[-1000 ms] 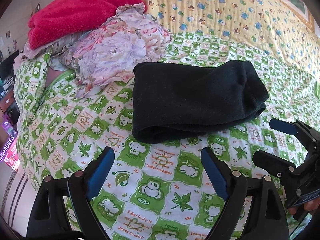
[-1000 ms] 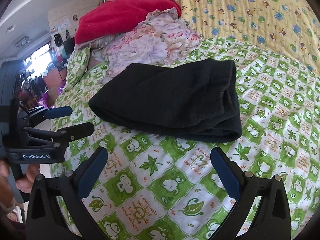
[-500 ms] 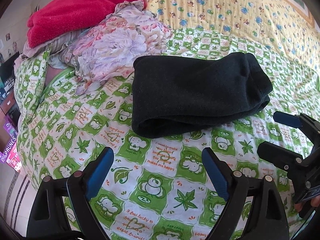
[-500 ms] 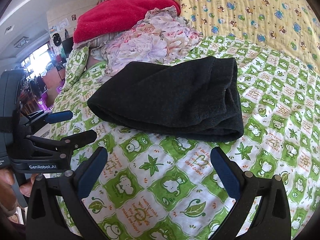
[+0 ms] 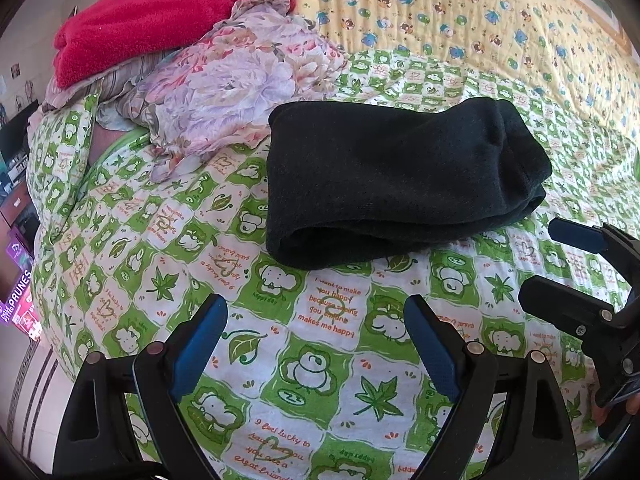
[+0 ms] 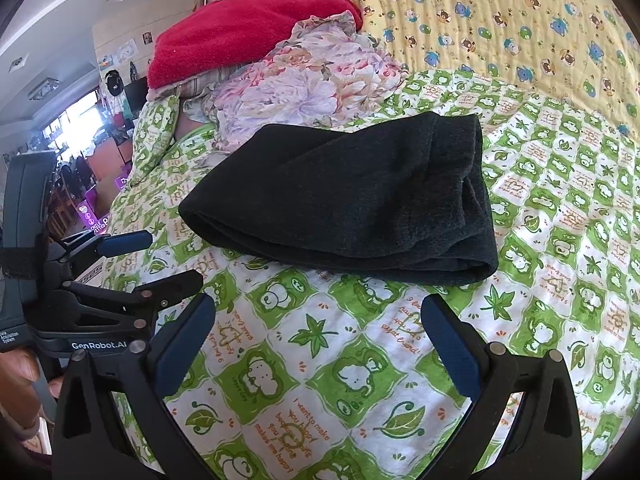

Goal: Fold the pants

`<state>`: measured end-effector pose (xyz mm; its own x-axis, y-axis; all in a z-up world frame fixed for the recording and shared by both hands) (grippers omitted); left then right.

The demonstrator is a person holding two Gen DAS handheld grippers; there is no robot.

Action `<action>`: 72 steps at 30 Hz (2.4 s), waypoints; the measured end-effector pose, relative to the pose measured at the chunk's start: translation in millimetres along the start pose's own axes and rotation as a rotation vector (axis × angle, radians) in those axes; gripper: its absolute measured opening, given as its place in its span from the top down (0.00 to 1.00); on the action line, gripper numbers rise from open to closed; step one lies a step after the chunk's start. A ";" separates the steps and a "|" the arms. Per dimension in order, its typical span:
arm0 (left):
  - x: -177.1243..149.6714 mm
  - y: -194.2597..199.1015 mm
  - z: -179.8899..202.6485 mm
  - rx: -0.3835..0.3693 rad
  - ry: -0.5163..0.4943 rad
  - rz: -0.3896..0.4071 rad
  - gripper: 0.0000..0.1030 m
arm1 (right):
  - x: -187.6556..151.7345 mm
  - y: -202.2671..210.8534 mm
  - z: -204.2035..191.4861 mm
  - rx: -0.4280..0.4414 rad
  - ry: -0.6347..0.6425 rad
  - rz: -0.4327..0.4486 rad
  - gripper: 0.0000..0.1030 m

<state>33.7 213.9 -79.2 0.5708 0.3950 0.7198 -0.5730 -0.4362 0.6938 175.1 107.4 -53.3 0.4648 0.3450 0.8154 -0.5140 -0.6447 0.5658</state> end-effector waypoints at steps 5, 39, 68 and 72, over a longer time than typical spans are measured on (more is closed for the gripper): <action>0.2 0.1 -0.7 0.001 0.003 0.000 0.12 | 0.6 -1.1 -1.2 -0.002 -0.001 -0.002 0.01; 10.4 7.2 0.1 -0.014 0.006 0.031 0.11 | 8.8 3.8 -1.6 -0.009 -0.004 0.015 0.01; 55.9 18.4 13.2 -0.013 -0.025 0.156 0.11 | 37.5 15.6 25.3 -0.032 -0.086 0.077 0.01; 55.8 14.8 19.7 -0.009 -0.038 0.144 0.11 | 37.0 15.5 25.2 -0.029 -0.087 0.076 0.01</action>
<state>68.7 213.6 -29.3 0.5041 0.2978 0.8107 -0.6555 -0.4792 0.5836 202.5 92.9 -17.5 0.4841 0.2344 0.8430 -0.5700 -0.6465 0.5070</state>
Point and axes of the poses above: each gripper's, at about its wrist camera, not at the fingertips, and y roughly against the way its jaws point, z to its right, x to its top, the point moved 8 cm from there along -y, roughly the way its jaws point, and after that the axes turned 5 degrees about y, right-handed, at the moved point
